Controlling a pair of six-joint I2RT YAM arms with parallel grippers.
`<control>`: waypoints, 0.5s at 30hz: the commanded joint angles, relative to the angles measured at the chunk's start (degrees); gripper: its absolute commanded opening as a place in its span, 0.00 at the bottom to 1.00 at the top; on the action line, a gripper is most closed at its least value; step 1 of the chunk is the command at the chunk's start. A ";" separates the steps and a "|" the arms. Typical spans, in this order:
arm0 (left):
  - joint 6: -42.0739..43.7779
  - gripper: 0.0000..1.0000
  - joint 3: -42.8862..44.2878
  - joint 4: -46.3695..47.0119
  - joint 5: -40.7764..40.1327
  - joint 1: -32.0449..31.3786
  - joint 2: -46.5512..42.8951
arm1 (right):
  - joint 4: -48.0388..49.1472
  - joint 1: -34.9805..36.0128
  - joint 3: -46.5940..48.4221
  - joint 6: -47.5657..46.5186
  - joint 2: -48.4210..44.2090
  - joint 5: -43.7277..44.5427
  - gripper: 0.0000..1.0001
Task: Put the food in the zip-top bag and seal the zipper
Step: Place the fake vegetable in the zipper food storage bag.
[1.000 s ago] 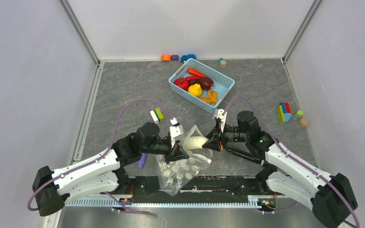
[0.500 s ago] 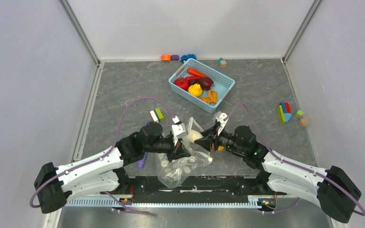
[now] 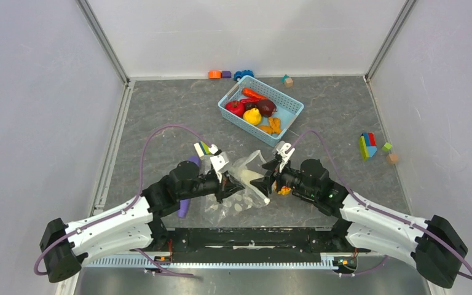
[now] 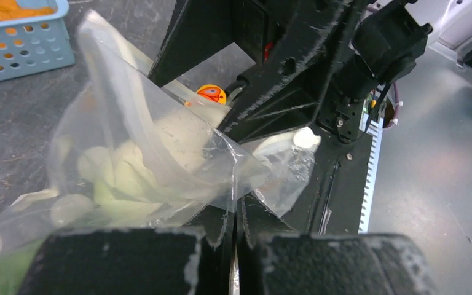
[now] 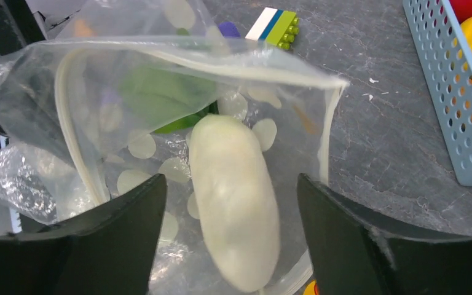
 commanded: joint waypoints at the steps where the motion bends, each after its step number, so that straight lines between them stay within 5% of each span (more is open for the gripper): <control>1: -1.46 0.02 -1.00 6.38 -2.69 -0.28 -2.38 | -4.73 0.31 4.83 -1.63 -3.08 -1.36 0.88; 3: -1.41 0.02 -1.24 6.30 -2.55 -0.26 -2.44 | -4.93 0.30 5.66 -1.44 -4.28 -0.59 0.97; 15: -1.46 0.02 -1.64 6.29 1.54 -0.28 -2.53 | -15.75 0.03 9.46 1.50 -4.37 23.34 0.98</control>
